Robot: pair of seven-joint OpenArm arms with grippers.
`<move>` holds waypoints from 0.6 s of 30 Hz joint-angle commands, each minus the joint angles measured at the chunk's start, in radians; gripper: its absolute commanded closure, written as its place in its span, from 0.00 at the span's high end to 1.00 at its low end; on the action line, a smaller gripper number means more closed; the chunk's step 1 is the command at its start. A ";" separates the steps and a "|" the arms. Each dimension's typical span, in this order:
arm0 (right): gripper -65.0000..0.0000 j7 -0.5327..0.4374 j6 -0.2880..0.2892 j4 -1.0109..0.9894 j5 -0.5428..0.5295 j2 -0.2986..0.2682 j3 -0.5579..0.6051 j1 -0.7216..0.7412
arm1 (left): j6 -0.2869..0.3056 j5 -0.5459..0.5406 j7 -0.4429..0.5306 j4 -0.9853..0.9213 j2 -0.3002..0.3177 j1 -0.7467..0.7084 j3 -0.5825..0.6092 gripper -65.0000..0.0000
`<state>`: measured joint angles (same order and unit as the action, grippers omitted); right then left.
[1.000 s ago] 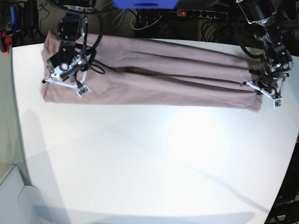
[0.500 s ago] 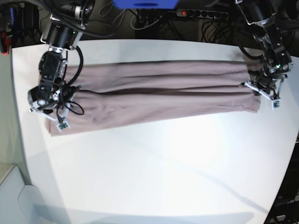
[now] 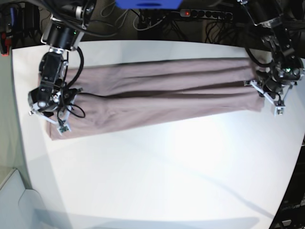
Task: Layout the t-shirt on the table in an organized manner, then fold the t-shirt properly
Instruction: 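Hold the folded strip with both grippers and pull it taut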
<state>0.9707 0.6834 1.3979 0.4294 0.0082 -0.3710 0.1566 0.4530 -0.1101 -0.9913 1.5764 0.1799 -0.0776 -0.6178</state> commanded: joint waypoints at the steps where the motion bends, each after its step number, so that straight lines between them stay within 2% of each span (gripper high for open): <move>1: 0.37 0.070 0.015 -0.055 0.018 0.011 -0.003 -0.039 | 0.000 0.000 -0.010 0.032 0.013 0.005 -0.004 0.01; 5: 0.37 0.070 0.015 -0.055 0.018 0.011 -0.003 -0.039 | 0.000 0.000 -0.034 0.068 0.013 -0.011 -0.006 0.01; 7: 0.37 0.070 0.015 -0.055 0.018 0.011 -0.003 -0.039 | 0.002 0.000 -0.036 0.091 0.013 -0.020 -0.006 0.04; 9: 0.37 0.070 0.015 -0.055 0.018 0.011 -0.003 -0.039 | 0.002 0.000 -0.041 0.104 0.013 -0.024 -0.006 0.14; 14: 0.37 0.070 0.015 -0.055 0.018 0.011 -0.003 -0.039 | 0.002 0.000 -0.041 0.140 -0.026 -0.040 -0.060 0.53; 16: 0.37 0.070 0.015 -0.055 0.018 0.011 -0.003 -0.039 | 0.002 0.000 -0.041 0.140 -0.035 -0.041 -0.078 0.60; 18: 0.37 0.070 0.015 -0.055 0.018 0.011 -0.003 -0.039 | 0.002 0.000 -0.041 0.140 -0.035 -0.057 -0.078 0.60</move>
<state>0.9668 0.6834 1.3979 0.4301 0.0082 -0.3710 0.1566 0.4561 -0.1051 -1.0439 1.6962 0.1337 -0.1368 -0.6941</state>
